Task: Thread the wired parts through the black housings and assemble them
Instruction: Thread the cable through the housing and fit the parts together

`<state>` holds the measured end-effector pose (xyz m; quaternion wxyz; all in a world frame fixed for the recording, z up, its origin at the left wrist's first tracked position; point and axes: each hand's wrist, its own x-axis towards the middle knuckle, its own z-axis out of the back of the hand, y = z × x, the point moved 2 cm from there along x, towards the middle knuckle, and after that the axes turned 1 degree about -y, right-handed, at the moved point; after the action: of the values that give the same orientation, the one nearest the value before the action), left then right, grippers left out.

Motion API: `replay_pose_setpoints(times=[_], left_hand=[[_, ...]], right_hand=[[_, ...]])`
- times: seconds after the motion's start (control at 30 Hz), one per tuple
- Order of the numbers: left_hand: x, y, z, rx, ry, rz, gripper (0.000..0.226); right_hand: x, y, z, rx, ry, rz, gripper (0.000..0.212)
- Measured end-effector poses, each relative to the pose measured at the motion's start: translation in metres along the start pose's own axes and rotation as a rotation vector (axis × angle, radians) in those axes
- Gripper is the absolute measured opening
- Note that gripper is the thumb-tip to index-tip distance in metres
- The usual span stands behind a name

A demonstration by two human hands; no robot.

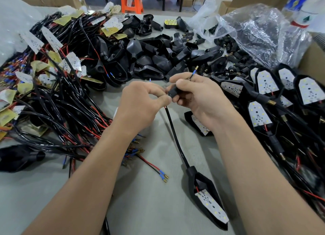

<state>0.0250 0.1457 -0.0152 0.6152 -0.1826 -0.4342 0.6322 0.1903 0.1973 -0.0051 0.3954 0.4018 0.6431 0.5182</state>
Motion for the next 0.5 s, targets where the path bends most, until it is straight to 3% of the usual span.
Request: replay_pose_setpoints(times=[0.1, 0.17, 0.27, 0.33, 0.4, 0.5], left_hand=[[-0.003, -0.005, 0.000, 0.009, -0.018, -0.023, 0.015], [-0.005, -0.009, 0.002, -0.002, -0.114, -0.006, 0.010], [-0.003, -0.006, 0.012, -0.009, -0.279, 0.175, 0.015], [0.000, 0.001, 0.014, -0.115, -0.223, 0.315, 0.021], [0.002, 0.000, 0.010, -0.377, -0.086, 0.440, 0.019], [0.002, -0.009, 0.006, -0.640, 0.010, 0.426, 0.016]], right_hand=[[0.000, 0.001, 0.007, 0.091, 0.025, -0.029, 0.028], [0.000, 0.001, 0.011, 0.139, -0.021, 0.004, 0.033], [0.001, 0.000, 0.012, 0.209, -0.093, 0.043, 0.035], [0.001, 0.001, 0.011, 0.206, -0.078, 0.052, 0.035], [0.000, 0.001, 0.008, 0.177, -0.039, 0.056, 0.036], [-0.001, -0.002, 0.003, 0.102, -0.002, 0.050, 0.035]])
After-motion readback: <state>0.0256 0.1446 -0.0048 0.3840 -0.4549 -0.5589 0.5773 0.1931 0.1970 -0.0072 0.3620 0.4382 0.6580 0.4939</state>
